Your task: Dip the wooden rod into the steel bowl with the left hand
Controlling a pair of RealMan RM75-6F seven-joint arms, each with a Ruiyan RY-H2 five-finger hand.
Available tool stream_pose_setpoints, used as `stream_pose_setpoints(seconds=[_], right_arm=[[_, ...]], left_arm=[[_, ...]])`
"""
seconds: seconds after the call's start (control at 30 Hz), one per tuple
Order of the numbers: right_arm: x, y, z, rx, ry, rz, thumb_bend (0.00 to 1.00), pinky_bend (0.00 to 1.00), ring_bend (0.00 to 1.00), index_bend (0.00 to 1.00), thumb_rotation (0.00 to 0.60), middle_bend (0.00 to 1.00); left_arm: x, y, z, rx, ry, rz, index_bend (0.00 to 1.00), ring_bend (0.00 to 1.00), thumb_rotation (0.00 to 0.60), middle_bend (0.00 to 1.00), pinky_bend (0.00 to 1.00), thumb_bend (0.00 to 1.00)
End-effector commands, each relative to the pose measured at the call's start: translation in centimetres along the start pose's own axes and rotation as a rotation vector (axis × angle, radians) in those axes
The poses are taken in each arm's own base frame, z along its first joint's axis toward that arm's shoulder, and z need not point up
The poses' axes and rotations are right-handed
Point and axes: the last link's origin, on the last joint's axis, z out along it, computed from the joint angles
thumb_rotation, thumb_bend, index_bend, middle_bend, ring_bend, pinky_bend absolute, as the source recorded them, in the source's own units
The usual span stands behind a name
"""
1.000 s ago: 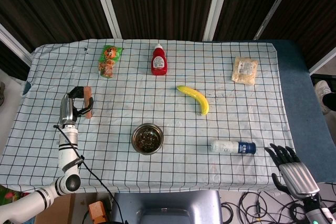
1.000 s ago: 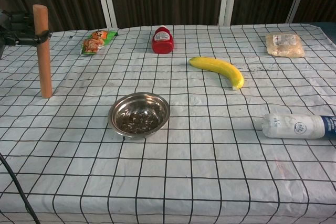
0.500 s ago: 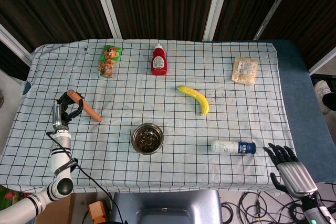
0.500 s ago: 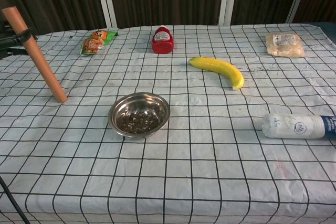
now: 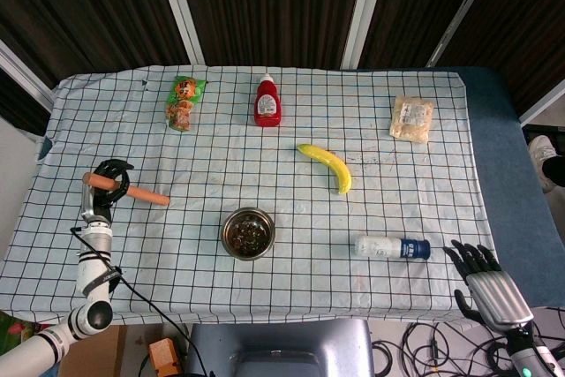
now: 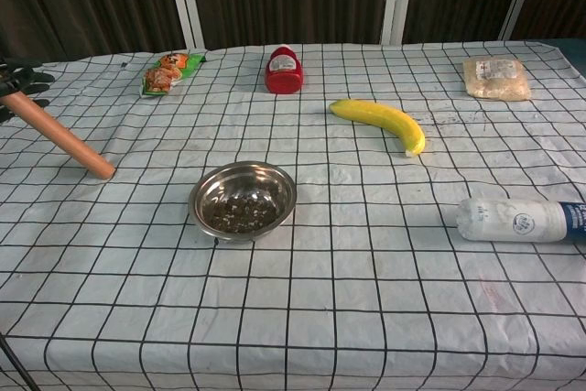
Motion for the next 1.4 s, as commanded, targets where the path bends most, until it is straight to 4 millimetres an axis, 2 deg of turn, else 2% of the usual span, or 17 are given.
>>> stream_pose_setpoints(seconds=[0.03, 0.23, 0.47, 0.6, 0.73, 0.83, 0.93, 1.0, 1.07, 1.13, 1.2, 1.4], right_arm=[[0.0, 0.0, 0.0, 0.001, 0.0, 0.0, 0.48, 0.0, 0.0, 0.0, 0.6, 0.0], [0.1, 0.0, 0.0, 0.001, 0.004, 0.001, 0.48, 0.0, 0.0, 0.0, 0.6, 0.0], [0.0, -0.1, 0.0, 0.004, 0.003, 0.001, 0.48, 0.0, 0.0, 0.0, 0.6, 0.0], [0.2, 0.0, 0.0, 0.002, 0.006, 0.004, 0.48, 0.0, 0.0, 0.0, 0.6, 0.0], [0.3, 0.1, -0.1, 0.001, 0.009, 0.007, 0.48, 0.0, 0.0, 0.0, 0.6, 0.0], [0.4, 0.2, -0.1, 0.001, 0.012, 0.01, 0.48, 0.0, 0.0, 0.0, 0.6, 0.0], [0.4, 0.2, -0.1, 0.001, 0.013, 0.011, 0.48, 0.0, 0.0, 0.0, 0.6, 0.0], [0.4, 0.2, -0.1, 0.001, 0.014, 0.012, 0.48, 0.0, 0.0, 0.0, 0.6, 0.0], [0.5, 0.3, -0.2, 0.001, 0.016, 0.012, 0.48, 0.0, 0.0, 0.0, 0.6, 0.0], [0.4, 0.3, -0.2, 0.002, 0.016, 0.011, 0.48, 0.0, 0.0, 0.0, 0.6, 0.0], [0.4, 0.3, -0.3, 0.002, 0.016, 0.01, 0.48, 0.0, 0.0, 0.0, 0.6, 0.0], [0.5, 0.4, -0.4, -0.002, 0.019, 0.012, 0.48, 0.0, 0.0, 0.0, 0.6, 0.0]], left_arm=[[0.8, 0.1, 0.5, 0.027, 0.006, -0.059, 0.37, 0.2, 0.6, 0.4, 0.19, 0.39], [0.8, 1.1, 1.3, 0.04, 0.011, -0.169, 0.31, 0.18, 0.6, 0.38, 0.18, 0.33], [-0.7, 1.8, 2.0, 0.04, -0.026, -0.192, 0.31, 0.17, 0.6, 0.39, 0.18, 0.31], [-1.8, 2.0, 1.9, 0.033, -0.053, -0.184, 0.35, 0.19, 0.6, 0.44, 0.18, 0.31], [-2.3, 1.9, 1.8, 0.035, -0.068, -0.175, 0.45, 0.25, 0.6, 0.54, 0.22, 0.31], [-2.3, 1.8, 1.8, 0.03, -0.057, -0.168, 0.52, 0.34, 0.6, 0.65, 0.28, 0.31], [-2.3, 1.8, 1.8, 0.031, -0.054, -0.168, 0.55, 0.38, 0.589, 0.7, 0.33, 0.3], [-2.4, 1.7, 1.9, 0.034, -0.053, -0.169, 0.59, 0.44, 0.541, 0.77, 0.43, 0.28], [-2.4, 1.7, 1.9, 0.041, -0.057, -0.171, 0.64, 0.51, 0.447, 0.84, 0.6, 0.25], [-2.5, 1.7, 1.9, 0.044, -0.061, -0.169, 0.66, 0.54, 0.411, 0.87, 0.71, 0.25], [-2.6, 1.7, 1.9, 0.048, -0.067, -0.172, 0.68, 0.57, 0.395, 0.88, 0.78, 0.25], [-3.1, 1.7, 1.9, 0.047, -0.082, -0.166, 0.73, 0.63, 0.378, 0.93, 0.84, 0.24]])
